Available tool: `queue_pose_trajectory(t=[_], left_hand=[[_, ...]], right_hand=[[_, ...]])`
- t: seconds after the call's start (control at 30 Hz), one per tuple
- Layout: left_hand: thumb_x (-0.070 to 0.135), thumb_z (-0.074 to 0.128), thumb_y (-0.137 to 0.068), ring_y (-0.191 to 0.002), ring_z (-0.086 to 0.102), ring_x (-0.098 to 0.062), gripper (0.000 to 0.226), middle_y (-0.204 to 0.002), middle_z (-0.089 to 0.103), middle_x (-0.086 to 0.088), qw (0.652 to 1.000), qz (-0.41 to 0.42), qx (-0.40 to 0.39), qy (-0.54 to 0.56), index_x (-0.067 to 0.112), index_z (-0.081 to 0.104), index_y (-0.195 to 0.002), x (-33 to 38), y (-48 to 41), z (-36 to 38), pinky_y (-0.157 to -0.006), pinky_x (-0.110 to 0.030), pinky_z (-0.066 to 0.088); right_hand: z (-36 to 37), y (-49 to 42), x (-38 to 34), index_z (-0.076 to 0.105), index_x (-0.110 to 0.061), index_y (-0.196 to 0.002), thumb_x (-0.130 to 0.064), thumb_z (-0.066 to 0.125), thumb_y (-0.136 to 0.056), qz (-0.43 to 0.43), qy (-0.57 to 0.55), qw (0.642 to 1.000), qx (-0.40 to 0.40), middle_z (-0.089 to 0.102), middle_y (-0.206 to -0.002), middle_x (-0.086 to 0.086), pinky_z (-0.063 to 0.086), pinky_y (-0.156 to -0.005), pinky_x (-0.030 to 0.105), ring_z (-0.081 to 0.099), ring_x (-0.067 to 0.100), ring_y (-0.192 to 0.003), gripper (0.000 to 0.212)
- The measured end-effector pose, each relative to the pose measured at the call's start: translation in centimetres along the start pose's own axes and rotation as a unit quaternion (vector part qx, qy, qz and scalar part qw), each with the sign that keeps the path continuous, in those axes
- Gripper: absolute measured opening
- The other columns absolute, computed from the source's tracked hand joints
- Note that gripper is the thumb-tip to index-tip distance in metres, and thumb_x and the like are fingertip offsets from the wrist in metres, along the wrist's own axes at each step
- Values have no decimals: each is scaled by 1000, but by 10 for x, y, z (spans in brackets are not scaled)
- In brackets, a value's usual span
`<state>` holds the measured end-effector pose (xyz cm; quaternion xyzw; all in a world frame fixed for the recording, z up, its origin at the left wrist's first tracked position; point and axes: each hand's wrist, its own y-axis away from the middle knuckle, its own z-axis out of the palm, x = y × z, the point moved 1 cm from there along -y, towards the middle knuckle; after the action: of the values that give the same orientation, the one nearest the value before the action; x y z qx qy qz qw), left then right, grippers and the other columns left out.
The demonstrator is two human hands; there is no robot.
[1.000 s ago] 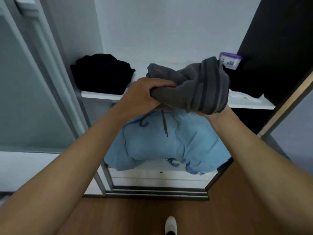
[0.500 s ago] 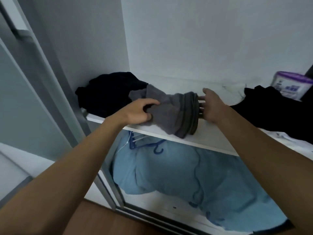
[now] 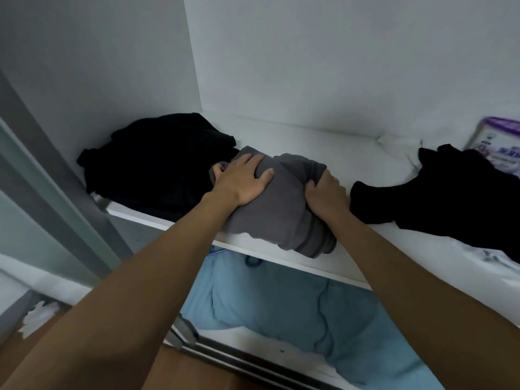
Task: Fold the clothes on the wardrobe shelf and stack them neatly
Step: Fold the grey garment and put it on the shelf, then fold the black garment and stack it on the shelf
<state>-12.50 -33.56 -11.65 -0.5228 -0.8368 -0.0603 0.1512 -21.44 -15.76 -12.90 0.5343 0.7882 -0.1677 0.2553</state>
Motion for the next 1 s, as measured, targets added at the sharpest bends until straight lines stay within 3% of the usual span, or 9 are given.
queue_pose_trajectory(t=[0.13, 0.3, 0.43, 0.57, 0.63, 0.73, 0.83, 0.9, 1.0], left_hand=[[68, 21, -94, -146, 28, -23, 67, -161, 30, 4, 1000, 18, 14, 14, 36, 30, -152, -7, -11, 3, -111, -57, 14], [63, 23, -97, -151, 17, -23, 63, -165, 20, 2, 999, 19, 6, 28, 34, 26, -154, -6, -12, 8, -115, -62, 8], [42, 43, -98, -153, 1, -24, 53, -166, 12, 1, 998, 44, 36, 35, 30, 35, -149, 11, -2, 1, -114, -66, 7], [17, 55, -84, -153, 3, -24, 48, -162, 21, -2, 984, 142, 102, 40, 24, 53, -132, 61, 9, -14, -112, -62, 10], [16, 54, -89, -149, 20, -22, 40, -156, 35, -1, 972, 209, 66, 79, 23, 56, -129, 94, 16, -15, -115, -52, 15], [22, 55, -95, -127, 51, -23, 39, -142, 53, -2, 957, 257, -22, 132, 20, 54, -134, 138, 23, -3, -107, -39, 37], [35, 55, -96, -124, 54, -27, 50, -142, 54, -6, 965, 225, -95, 90, 18, 45, -142, 172, 10, 18, -102, -39, 44], [47, 56, -94, -127, 52, -30, 63, -144, 52, -10, 971, 181, -145, 66, 14, 39, -146, 194, -6, 34, -103, -42, 45], [66, 55, -87, -131, 50, -31, 84, -148, 48, -11, 968, 92, -205, 114, 13, 33, -149, 226, -23, 59, -106, -44, 42]], right_hand=[[9, -6, -3, 38, -4, -137, -34, 29, -102, 22, 55, 998, -15, 43, -146, 19, 26, -108, 55, 35, 37, -136, 47], [1, -5, -5, 39, -9, -139, -39, 28, -102, 33, 116, 992, -28, 46, -144, 18, 24, -108, 56, 33, 35, -136, 50], [-27, 11, 10, 51, -20, -133, -49, 41, -97, 3, 123, 992, 40, 56, -133, 7, 30, -99, 48, 38, 34, -131, 47], [-79, 36, 55, 60, -23, -128, -40, 55, -94, 29, 78, 989, 118, 61, -130, 2, 35, -99, 45, 45, 31, -128, 38], [-113, 45, 88, 59, -22, -131, -34, 61, -92, 82, 84, 984, 132, 60, -133, 4, 38, -107, 48, 46, 32, -129, 40], [-157, 52, 142, 54, -23, -136, -34, 66, -89, 167, 104, 971, 138, 57, -137, 6, 40, -108, 51, 44, 35, -131, 50], [-182, 51, 189, 49, -22, -141, -35, 70, -86, 205, 111, 967, 107, 54, -140, 10, 40, -108, 49, 46, 36, -130, 60], [-188, 45, 212, 51, -16, -140, -30, 73, -86, 186, 26, 978, 95, 56, -136, 12, 41, -108, 40, 52, 32, -126, 59], [-193, 30, 233, 55, -16, -136, -31, 73, -88, 144, -89, 981, 99, 60, -125, 6, 42, -100, 28, 58, 22, -116, 53]])
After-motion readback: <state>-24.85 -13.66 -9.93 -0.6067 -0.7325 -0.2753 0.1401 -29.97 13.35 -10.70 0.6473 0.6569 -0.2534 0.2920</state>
